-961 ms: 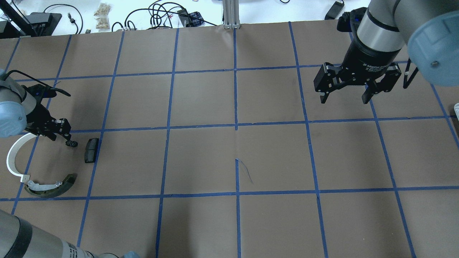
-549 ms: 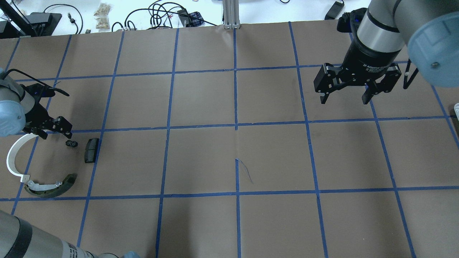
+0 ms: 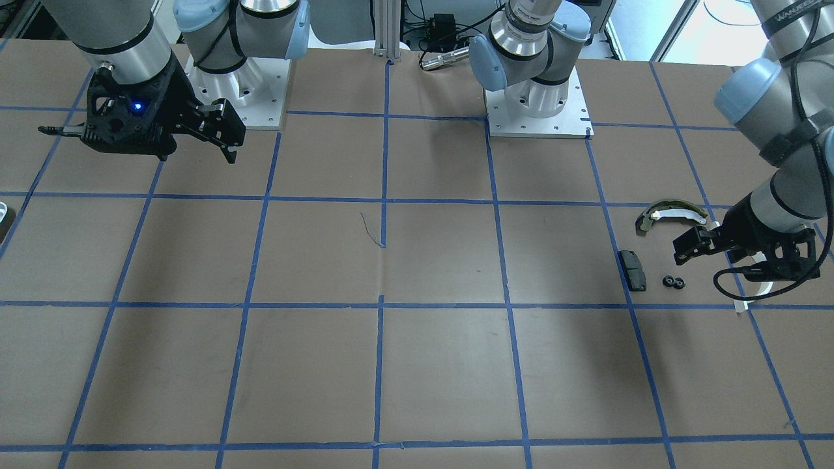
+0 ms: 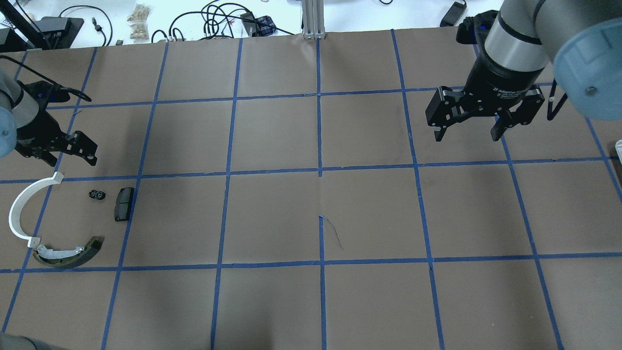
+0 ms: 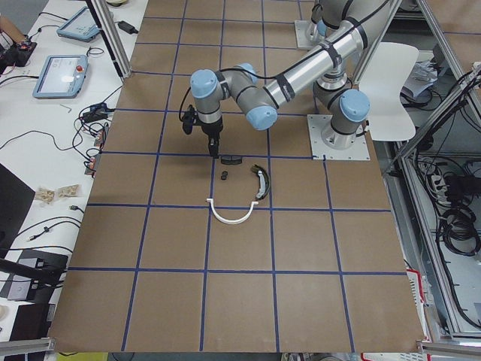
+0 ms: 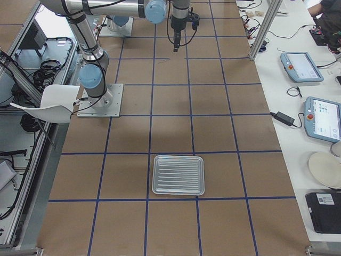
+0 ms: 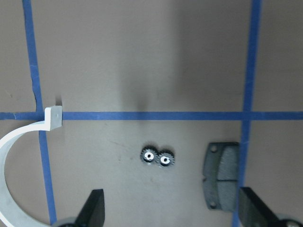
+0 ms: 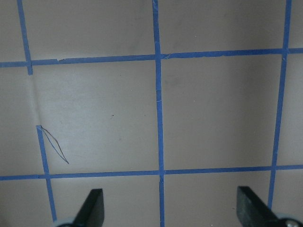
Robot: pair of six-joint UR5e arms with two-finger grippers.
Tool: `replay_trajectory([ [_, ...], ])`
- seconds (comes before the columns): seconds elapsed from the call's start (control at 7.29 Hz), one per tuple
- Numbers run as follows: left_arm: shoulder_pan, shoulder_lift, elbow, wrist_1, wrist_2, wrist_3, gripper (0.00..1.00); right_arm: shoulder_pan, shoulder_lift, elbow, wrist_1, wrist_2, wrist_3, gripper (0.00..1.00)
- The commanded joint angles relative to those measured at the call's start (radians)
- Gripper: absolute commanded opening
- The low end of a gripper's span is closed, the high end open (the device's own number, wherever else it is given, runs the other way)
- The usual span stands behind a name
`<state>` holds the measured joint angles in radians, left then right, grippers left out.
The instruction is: Place bearing gear from tray to pile
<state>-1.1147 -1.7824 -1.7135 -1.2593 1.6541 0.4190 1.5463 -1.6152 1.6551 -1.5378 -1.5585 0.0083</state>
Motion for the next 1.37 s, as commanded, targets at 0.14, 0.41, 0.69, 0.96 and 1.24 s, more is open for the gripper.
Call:
replay_trajectory([
  [0.14, -0.253, 0.028, 0.329, -0.392, -0.013, -0.375, 1.00, 0.000, 0.000, 0.000, -0.002, 0.001, -0.002, 1.00],
  [0.41, -0.399, 0.061, 0.357, -0.411, -0.031, -0.431, 1.00, -0.002, 0.001, 0.000, -0.002, 0.001, -0.002, 1.00],
  [0.69, -0.485, 0.075, 0.352, -0.394, -0.028, -0.512, 1.00, -0.002, 0.001, 0.000, -0.004, 0.000, -0.002, 1.00],
  [0.96, -0.485, 0.096, 0.284, -0.349, -0.125, -0.471, 1.00, -0.002, 0.001, 0.000, -0.004, 0.000, -0.002, 1.00],
  [1.24, -0.462, 0.135, 0.246, -0.296, -0.136, -0.367, 1.00, 0.000, 0.001, 0.000, -0.005, 0.001, -0.002, 1.00],
])
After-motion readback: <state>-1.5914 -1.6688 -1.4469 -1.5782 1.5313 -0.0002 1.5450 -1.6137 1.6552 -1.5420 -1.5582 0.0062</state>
